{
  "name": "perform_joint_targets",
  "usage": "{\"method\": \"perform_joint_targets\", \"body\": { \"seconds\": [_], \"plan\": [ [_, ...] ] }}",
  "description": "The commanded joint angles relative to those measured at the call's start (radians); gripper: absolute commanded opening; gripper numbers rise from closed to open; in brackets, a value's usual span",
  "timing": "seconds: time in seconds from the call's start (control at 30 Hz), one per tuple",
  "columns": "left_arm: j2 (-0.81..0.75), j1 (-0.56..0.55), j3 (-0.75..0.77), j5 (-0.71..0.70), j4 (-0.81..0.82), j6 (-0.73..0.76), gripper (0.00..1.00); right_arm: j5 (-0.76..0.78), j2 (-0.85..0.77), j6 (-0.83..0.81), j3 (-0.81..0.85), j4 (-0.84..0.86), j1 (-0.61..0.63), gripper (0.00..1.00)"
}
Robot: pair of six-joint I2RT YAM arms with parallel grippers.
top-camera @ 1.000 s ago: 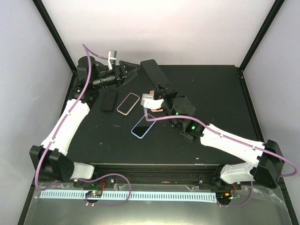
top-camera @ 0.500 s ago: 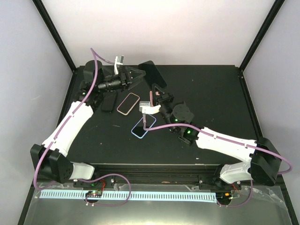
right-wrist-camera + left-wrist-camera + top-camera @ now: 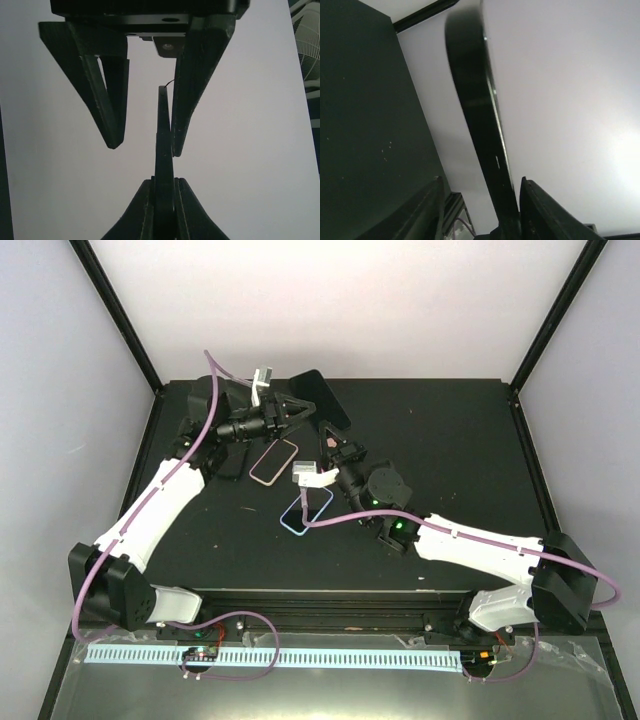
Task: Take the phone out of the phone case
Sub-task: Place the phone at the center of the board.
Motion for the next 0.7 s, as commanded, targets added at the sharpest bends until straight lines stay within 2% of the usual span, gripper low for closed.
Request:
{"method": "perform_joint_targets", "body": {
  "seconds": [0.0, 0.27, 0.4, 0.47, 0.5, 0.57, 0.67],
  "plan": [
    [0.007, -0.006, -0.021, -0.009, 0.059, -0.038, 0.39, 0.004, 0.014, -0.011, -0.001, 0.118, 0.015, 0.02],
    [0.003, -0.006, -0.030, -0.008, 0.075, -0.046, 0.13, 0.008, 0.019, -0.007, -0.014, 0.130, 0.023, 0.04],
    [0.005, 0.005, -0.025, -0.010, 0.073, -0.041, 0.02, 0.028, 0.006, 0.034, -0.010, 0.089, 0.023, 0.12],
    [0.007, 0.014, -0.010, -0.009, 0.066, -0.030, 0.02, 0.035, -0.003, 0.050, -0.012, 0.073, 0.023, 0.16],
    [0.008, 0.018, -0.002, -0.009, 0.061, -0.023, 0.02, 0.038, -0.008, 0.059, -0.014, 0.064, 0.023, 0.22],
    [0.011, 0.029, 0.013, -0.008, 0.052, -0.013, 0.02, 0.043, -0.022, 0.081, -0.018, 0.030, 0.023, 0.45],
    [0.020, 0.049, 0.037, -0.005, 0.039, 0.008, 0.02, 0.053, -0.039, 0.120, -0.025, -0.016, 0.022, 0.63]
  ]
}}
